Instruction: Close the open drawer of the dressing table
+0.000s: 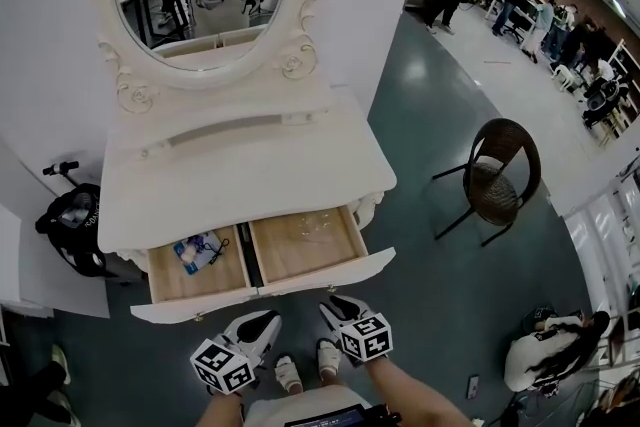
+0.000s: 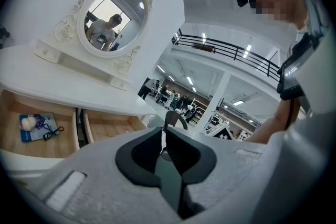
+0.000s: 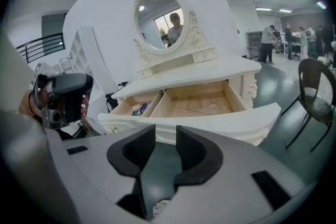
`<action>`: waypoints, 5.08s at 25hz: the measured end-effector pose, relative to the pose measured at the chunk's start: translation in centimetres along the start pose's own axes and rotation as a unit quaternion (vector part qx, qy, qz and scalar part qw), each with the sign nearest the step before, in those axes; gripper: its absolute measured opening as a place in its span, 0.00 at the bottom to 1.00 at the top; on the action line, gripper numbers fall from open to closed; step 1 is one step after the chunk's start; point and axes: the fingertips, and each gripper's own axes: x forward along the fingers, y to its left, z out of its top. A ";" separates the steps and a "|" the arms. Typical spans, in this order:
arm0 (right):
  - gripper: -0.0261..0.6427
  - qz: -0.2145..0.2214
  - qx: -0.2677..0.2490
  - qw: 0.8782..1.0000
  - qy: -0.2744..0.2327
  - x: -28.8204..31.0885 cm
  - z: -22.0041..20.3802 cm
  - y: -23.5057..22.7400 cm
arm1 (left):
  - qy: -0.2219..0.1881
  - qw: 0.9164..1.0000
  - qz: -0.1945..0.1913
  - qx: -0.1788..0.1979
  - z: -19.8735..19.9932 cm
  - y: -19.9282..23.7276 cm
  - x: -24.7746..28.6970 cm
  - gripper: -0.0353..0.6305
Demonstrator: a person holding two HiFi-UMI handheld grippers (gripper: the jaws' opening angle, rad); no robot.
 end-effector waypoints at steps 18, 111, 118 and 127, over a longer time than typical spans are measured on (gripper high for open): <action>0.29 -0.104 0.004 0.991 0.082 4.4 -5.6 -6.5 | 0.019 1.000 0.001 -0.008 -3.0 1.0 0.4 0.07; 0.22 -0.107 -0.002 0.984 0.140 14.0 -0.3 -11.6 | -0.007 0.999 0.014 -0.037 -1.3 4.6 2.9 0.07; 0.22 -0.109 0.002 0.986 0.129 14.8 0.4 -11.9 | -0.004 0.999 0.013 -0.037 -1.2 5.3 3.8 0.07; 0.22 -0.106 -0.007 0.986 0.127 15.9 1.4 -12.5 | 0.060 0.998 0.010 -0.022 -1.9 7.7 7.1 0.07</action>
